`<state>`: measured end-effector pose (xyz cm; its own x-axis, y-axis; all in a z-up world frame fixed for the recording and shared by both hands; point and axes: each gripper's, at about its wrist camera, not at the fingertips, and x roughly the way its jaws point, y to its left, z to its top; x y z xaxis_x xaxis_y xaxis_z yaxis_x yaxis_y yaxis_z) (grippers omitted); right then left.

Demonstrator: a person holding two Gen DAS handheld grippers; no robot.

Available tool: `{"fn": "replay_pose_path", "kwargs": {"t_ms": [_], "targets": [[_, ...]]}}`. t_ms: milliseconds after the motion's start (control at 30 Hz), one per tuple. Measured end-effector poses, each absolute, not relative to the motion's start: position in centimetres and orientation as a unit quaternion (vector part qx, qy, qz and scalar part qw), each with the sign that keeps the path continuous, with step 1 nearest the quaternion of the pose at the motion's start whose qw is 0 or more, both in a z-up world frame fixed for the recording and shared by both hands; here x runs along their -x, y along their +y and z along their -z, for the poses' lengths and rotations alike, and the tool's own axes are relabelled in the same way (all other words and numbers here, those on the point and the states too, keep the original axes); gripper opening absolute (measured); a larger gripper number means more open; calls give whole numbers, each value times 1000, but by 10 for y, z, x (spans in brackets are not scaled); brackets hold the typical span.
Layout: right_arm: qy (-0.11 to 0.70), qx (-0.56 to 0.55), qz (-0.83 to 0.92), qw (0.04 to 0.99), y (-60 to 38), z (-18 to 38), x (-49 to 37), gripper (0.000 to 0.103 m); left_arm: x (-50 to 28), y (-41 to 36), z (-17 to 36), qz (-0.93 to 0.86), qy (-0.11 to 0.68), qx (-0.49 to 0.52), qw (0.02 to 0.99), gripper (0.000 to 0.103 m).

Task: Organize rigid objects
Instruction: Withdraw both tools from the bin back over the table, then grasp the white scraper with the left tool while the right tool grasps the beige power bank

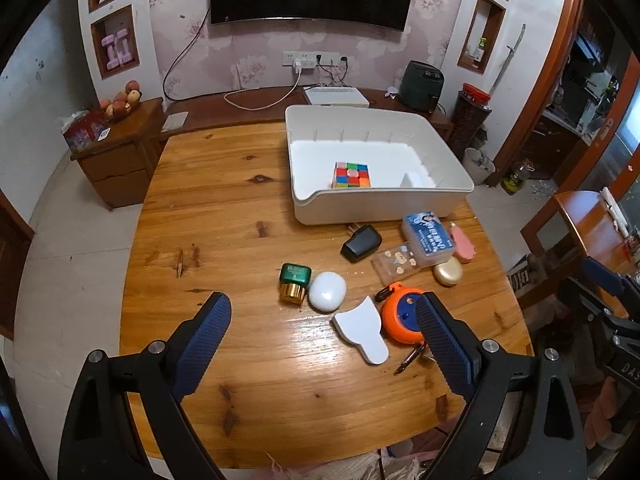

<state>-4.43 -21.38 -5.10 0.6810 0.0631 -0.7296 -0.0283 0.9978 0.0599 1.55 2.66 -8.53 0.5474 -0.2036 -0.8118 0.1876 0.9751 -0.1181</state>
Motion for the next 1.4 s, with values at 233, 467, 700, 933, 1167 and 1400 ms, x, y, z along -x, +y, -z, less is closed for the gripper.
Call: {"fn": "replay_pose_path", "kwargs": {"t_ms": [233, 467, 700, 933, 1167, 1400], "targets": [[399, -21, -20, 916, -213, 70, 45, 80, -15, 29, 110, 95, 479, 17, 873, 94], [383, -27, -11, 923, -214, 86, 47, 80, -9, 30, 136, 82, 499, 16, 863, 94], [405, -13, -9, 914, -214, 116, 42, 80, -11, 25, 165, 85, 529, 22, 844, 94], [422, 13, -56, 905, -204, 162, 41, 80, -22, 6, 185, 91, 545, 16, 833, 94], [423, 55, -97, 899, -192, 196, 39, 80, -49, -9, 217, 69, 579, 49, 811, 94], [414, 73, -152, 895, -195, 214, 36, 80, -56, -20, 245, 41, 605, 70, 792, 94]]}}
